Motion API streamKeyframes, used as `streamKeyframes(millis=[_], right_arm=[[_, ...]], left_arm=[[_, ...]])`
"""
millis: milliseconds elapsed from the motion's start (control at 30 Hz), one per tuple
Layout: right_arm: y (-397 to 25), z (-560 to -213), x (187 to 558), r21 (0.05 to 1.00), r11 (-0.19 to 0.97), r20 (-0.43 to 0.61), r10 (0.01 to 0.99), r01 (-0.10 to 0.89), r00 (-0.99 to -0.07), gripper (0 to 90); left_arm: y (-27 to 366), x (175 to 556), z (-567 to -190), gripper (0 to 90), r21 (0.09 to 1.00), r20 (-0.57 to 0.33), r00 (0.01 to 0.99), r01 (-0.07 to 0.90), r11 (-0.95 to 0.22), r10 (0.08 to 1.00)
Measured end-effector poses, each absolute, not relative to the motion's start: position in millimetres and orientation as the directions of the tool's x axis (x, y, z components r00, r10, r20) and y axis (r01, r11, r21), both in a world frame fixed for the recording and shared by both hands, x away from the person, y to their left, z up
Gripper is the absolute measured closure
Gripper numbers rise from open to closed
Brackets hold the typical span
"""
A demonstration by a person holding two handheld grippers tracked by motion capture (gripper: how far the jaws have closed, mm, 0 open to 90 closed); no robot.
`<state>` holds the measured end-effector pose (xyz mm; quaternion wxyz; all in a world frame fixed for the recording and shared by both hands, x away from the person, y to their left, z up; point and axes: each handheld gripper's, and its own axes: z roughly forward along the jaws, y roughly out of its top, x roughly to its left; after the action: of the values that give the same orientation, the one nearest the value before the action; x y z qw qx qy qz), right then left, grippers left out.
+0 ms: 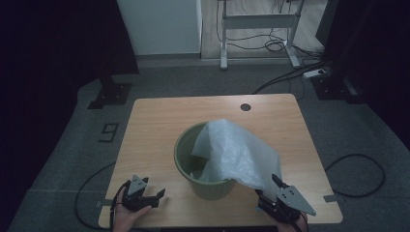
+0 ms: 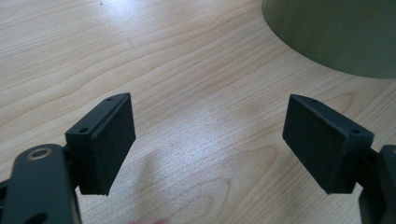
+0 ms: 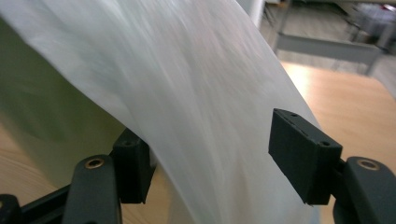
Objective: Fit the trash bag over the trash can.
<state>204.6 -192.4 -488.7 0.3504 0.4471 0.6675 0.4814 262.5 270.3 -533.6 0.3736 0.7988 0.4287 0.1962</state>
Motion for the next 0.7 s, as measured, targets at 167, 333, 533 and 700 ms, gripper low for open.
streamKeyframes(millis=[167, 333, 533, 700], right_arm=[[-213.8, -504.3, 207.4, 0.947, 0.128, -0.029, 0.946, 0.293, -0.322, 68.2], [-225.0, -499.0, 214.6, 0.955, 0.113, -0.026, 0.953, 0.274, -0.303, 84.0], [-241.9, -465.8, 229.3, 0.975, 0.062, 0.003, 0.957, 0.213, -0.291, 88.8], [-243.5, -417.3, 242.1, 0.993, 0.039, -0.004, 0.955, 0.11, -0.297, 88.8]], left_arm=[[266.6, 262.3, -534.0, 16.6, 0.762, -0.005, 0.562, 0.537, -0.361, 0.827], [266.3, 261.7, -532.1, 16.6, 0.767, -0.01, 0.559, 0.536, -0.353, 0.829], [265.7, 258.6, -520.2, 16.7, 0.795, -0.063, 0.555, 0.53, -0.295, 0.829], [262.4, 254.0, -503.1, 17.4, 0.821, -0.063, 0.559, 0.501, -0.275, 0.827]])
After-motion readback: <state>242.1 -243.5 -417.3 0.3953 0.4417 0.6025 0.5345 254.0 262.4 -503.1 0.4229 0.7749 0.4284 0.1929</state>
